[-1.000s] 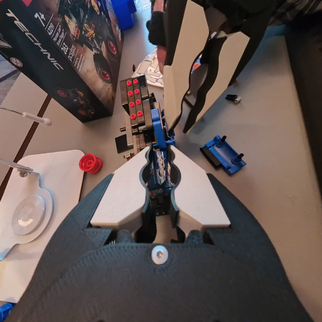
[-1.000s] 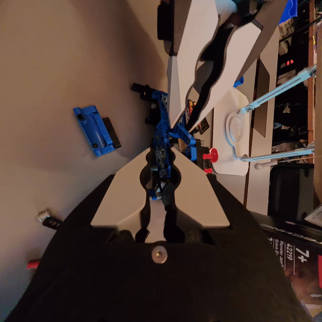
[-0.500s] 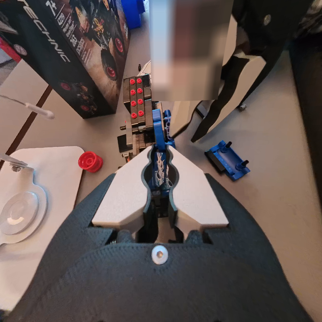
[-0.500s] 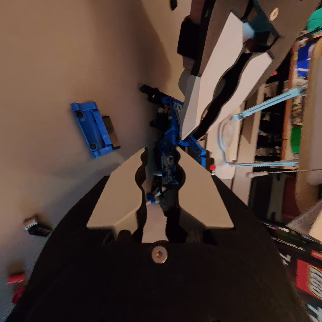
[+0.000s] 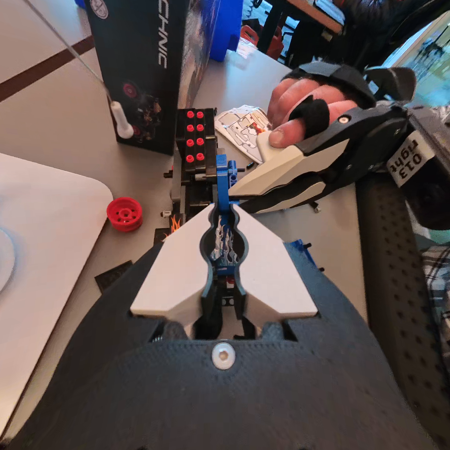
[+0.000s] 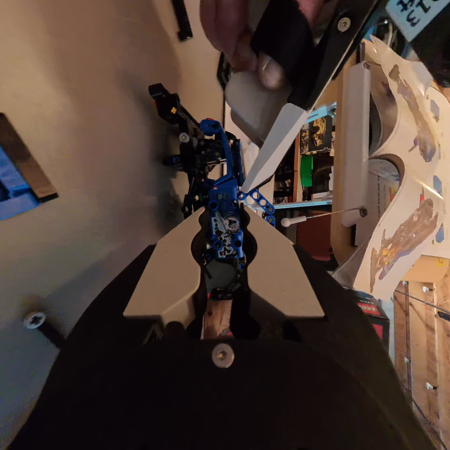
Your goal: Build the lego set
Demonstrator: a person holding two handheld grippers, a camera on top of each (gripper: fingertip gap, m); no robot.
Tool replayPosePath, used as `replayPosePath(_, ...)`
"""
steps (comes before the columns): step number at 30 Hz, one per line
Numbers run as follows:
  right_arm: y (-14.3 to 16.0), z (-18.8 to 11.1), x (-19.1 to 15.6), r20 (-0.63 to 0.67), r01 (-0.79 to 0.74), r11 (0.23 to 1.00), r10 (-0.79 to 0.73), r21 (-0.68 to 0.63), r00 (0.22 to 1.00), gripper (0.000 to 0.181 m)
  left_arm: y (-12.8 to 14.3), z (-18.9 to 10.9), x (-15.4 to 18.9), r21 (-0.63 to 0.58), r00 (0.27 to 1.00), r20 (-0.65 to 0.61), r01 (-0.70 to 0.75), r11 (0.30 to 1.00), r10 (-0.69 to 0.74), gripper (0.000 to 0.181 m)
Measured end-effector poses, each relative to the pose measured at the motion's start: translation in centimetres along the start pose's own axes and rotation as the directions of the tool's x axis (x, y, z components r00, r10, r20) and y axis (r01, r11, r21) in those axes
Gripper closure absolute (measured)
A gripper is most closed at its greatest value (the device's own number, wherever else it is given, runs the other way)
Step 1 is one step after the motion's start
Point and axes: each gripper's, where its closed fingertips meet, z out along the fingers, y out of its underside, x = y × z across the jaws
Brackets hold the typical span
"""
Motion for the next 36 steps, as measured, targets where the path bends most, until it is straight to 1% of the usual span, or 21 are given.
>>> replayPosePath(5, 0.33, 0.18, 0.14, -0.001, -0.035, 0.999, 0.035, 0.011, 0.999, 0.159, -0.3, 0.29, -0.56, 0.021, 1.0, 0.018, -0.006, 1.0, 0.006, 0.175)
replayPosePath(13, -0.04, -0.48, 0.55, 0.055, -0.172, 0.982, 0.168, 0.083, 0.984, 0.16, -0.48, 0.39, -0.6, 0.041, 0.998, 0.056, -0.03, 0.999, 0.028, 0.175)
replayPosePath(23, 0.03, -0.32, 0.37, 0.051, -0.175, 0.981, 0.171, 0.079, 0.984, 0.16, -0.62, 1.0, -0.85, 0.032, 0.989, 0.127, -0.075, 0.997, 0.07, 0.174)
replayPosePath(33, 0.18, -0.18, 0.62, 0.019, -0.183, 0.98, 0.182, 0.075, 0.983, 0.159, -0.55, 0.66, -0.83, 0.036, 0.993, 0.11, -0.047, 0.998, 0.043, 0.175)
replayPosePath(36, 0.15, -0.1, 0.58, 0.021, -0.198, 0.978, 0.197, 0.069, 0.98, 0.16, -0.52, 0.64, -0.84, 0.027, 0.987, 0.14, -0.078, 0.997, 0.073, 0.174)
